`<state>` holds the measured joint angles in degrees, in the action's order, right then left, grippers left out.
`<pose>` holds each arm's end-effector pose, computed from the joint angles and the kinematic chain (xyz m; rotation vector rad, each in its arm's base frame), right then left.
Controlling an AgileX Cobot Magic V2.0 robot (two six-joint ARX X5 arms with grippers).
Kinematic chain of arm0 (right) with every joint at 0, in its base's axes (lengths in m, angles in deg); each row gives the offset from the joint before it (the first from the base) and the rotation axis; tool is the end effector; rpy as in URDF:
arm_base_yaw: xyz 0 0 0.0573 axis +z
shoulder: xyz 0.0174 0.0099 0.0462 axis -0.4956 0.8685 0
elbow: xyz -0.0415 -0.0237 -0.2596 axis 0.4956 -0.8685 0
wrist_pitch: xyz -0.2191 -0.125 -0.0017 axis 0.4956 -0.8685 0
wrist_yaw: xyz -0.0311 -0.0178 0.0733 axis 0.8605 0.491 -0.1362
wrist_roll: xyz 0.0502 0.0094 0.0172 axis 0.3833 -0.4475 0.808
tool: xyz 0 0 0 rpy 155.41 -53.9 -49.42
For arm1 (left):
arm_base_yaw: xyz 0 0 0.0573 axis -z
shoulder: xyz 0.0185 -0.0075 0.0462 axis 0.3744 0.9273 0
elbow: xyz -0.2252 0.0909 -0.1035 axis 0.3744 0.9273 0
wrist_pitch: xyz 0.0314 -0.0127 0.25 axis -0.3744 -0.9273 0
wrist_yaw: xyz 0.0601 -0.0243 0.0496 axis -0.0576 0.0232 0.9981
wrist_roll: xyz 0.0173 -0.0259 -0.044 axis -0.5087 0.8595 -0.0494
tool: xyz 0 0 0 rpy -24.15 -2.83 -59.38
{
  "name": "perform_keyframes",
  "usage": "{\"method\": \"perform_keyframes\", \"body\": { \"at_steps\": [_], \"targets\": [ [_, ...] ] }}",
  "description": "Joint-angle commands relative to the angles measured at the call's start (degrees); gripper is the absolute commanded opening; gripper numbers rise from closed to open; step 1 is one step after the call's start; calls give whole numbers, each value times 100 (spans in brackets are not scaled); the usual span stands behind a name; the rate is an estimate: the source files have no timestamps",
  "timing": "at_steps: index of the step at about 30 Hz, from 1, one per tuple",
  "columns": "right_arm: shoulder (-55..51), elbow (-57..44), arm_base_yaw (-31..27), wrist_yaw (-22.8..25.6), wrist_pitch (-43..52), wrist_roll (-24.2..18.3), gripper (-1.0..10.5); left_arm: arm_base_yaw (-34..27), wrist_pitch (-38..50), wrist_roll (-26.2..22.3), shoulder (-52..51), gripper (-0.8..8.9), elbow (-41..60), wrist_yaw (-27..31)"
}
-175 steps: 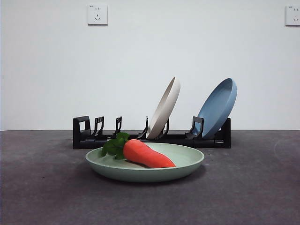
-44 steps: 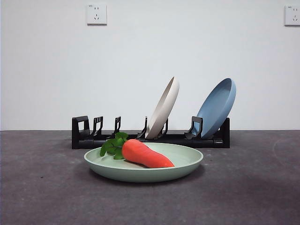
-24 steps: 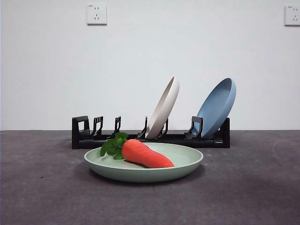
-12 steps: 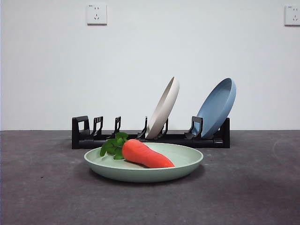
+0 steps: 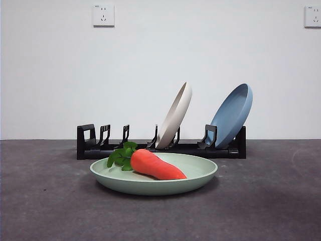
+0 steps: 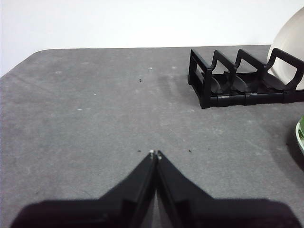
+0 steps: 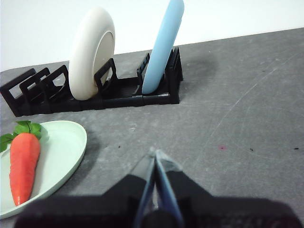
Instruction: Take the green plate from the plate rack,put the plate on the table,take the carrot from the table,put the carrot in the plate
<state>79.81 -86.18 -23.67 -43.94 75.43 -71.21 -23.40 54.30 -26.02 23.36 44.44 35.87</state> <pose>0.0947 0.0143 0.1533 0.1344 0.1634 0.2448 0.0954 0.0015 0.1512 -0.0094 0.1734 -0.0005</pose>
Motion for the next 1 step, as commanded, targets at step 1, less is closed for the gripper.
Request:
{"method": "perform_keyframes", "body": {
  "at_steps": [1],
  "targets": [
    [-17,-55,-2,-4,-61,50,1,-20,11,42,-15,-4,74,-13]
  ]
}}
